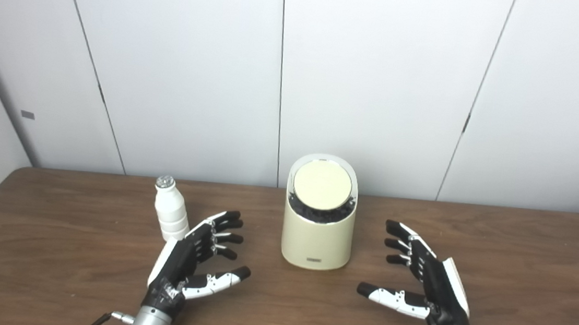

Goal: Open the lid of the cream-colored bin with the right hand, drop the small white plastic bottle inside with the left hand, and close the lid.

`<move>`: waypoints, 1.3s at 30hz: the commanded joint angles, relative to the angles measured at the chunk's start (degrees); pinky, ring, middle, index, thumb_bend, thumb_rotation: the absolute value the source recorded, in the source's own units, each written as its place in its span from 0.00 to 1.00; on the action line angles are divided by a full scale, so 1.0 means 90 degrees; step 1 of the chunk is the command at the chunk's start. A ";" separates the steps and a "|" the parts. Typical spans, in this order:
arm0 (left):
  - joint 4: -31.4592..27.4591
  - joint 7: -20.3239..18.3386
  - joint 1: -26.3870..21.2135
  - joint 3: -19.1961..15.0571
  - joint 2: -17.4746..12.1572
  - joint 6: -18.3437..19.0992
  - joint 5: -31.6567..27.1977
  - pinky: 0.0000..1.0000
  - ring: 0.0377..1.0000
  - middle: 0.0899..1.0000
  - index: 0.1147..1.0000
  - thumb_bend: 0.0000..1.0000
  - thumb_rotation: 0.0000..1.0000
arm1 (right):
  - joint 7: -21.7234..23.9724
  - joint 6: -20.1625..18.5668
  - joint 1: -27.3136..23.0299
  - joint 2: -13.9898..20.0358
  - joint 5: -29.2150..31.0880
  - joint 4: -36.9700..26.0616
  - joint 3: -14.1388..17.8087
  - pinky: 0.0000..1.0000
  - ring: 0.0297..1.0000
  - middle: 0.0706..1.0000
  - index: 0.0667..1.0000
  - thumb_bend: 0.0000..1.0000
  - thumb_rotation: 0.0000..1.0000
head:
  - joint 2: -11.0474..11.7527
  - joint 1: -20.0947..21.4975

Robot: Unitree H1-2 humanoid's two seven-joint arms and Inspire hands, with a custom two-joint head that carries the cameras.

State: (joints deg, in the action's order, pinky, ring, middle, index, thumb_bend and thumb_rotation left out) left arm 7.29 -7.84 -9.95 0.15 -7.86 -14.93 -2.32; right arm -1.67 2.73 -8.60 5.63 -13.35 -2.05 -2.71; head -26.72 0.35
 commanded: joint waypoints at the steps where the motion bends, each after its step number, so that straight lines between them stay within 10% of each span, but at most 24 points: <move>1: -0.0206 -0.0010 -0.0142 -0.0016 -0.0017 -0.0231 -0.0035 0.59 0.71 0.79 0.81 0.64 0.00 | -0.0039 0.0317 -0.0158 0.0032 -0.0002 -0.0151 -0.0002 0.71 0.81 0.84 0.81 0.78 0.25 | -0.0007 0.0004; 26: 0.0022 -0.0010 -0.0246 -0.0016 0.0003 -0.0382 -0.0078 0.59 0.71 0.79 0.81 0.64 0.00 | -0.0085 0.0342 -0.0315 -0.0054 -0.0091 -0.0076 -0.0050 0.70 0.79 0.84 0.84 0.76 0.24 | 0.0063 0.0016; 39: 0.0267 -0.0023 -0.0352 0.0007 0.0011 -0.0548 -0.0031 0.60 0.72 0.79 0.81 0.64 0.00 | -0.0007 -0.1153 -0.1713 -0.0035 -0.0899 -0.0557 -0.0108 0.73 0.88 0.93 0.96 0.79 0.35 | 0.0192 0.0094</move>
State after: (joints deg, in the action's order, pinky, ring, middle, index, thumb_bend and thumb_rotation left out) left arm 10.18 -8.05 -11.23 0.18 -7.70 -17.18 -2.77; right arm -1.76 -6.74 -21.41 5.29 -20.31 -4.94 -3.52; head -25.05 1.14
